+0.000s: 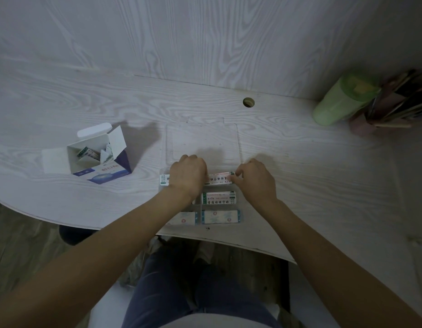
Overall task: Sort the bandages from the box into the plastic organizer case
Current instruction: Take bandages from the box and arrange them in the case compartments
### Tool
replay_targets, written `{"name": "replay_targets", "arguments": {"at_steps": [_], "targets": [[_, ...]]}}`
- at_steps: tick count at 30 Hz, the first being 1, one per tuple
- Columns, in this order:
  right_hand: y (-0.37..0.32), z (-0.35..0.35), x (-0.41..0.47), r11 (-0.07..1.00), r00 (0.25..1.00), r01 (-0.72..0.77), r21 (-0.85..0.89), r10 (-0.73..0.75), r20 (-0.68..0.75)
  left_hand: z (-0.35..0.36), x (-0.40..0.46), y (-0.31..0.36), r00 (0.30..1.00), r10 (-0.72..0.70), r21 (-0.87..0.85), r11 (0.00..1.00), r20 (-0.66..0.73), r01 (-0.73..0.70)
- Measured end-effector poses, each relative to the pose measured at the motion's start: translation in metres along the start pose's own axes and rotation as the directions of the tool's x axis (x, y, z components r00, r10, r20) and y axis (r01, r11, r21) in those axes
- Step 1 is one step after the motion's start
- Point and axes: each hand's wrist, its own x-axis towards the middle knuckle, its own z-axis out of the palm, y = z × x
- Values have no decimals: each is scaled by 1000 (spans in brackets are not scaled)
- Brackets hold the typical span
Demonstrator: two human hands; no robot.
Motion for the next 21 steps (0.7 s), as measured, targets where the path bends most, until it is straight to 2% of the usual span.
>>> {"name": "replay_targets", "arguments": {"at_steps": [7,14,21], "targets": [[-4,-1,-2,1000,1000,-8,-26,8,9,6,3,5,1000,-7,117,993,4,7],[-6,2,-2,995,999,-38,-88,39,13,7,3,2,1000,18,79,997,2,-18],[-9,3,-1,997,997,-68,-45,70,42,6,3,1,1000,12,51,999,18,-13]]}}
